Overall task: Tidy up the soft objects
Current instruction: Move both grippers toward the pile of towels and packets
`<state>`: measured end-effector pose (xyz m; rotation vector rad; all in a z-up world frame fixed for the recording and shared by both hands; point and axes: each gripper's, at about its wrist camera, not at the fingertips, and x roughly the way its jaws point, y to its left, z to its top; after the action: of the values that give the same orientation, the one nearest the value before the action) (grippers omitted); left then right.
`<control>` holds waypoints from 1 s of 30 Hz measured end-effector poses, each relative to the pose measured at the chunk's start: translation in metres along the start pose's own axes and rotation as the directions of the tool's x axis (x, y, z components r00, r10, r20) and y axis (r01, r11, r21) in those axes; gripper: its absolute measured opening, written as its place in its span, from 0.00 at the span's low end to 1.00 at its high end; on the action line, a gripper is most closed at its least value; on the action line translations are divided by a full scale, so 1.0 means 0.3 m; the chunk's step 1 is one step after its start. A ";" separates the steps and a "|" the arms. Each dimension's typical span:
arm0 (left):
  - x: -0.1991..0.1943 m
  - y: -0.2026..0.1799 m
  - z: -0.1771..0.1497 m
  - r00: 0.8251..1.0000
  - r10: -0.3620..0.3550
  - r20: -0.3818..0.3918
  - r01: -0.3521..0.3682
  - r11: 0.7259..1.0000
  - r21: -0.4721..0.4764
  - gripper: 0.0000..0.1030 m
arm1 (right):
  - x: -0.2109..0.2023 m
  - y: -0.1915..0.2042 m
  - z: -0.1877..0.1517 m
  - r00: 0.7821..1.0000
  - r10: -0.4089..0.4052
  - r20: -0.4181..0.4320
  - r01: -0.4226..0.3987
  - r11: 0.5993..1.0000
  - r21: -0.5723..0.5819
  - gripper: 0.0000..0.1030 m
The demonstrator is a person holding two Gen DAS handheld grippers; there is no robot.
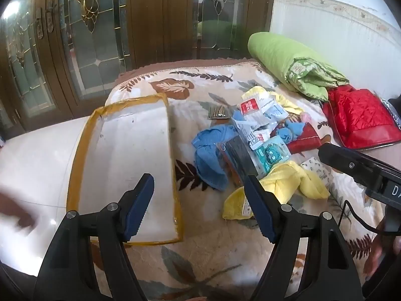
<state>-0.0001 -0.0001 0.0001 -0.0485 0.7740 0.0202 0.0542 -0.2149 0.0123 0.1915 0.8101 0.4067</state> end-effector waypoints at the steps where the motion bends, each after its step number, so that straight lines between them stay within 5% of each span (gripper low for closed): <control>1: -0.001 -0.001 0.000 1.000 0.001 0.003 -0.001 1.000 0.001 0.73 | 0.002 -0.002 0.001 1.000 0.005 -0.003 -0.005 1.000 0.004 0.77; 30: 0.155 -0.061 0.019 0.981 0.004 -0.194 0.001 1.000 0.024 0.73 | 0.033 -0.164 -0.003 0.986 -0.138 -0.094 0.134 0.990 -0.051 0.77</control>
<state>0.0377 -0.0180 -0.0277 -0.0277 0.9691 0.0075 0.0733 -0.2554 -0.0105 0.0749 0.9032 0.3062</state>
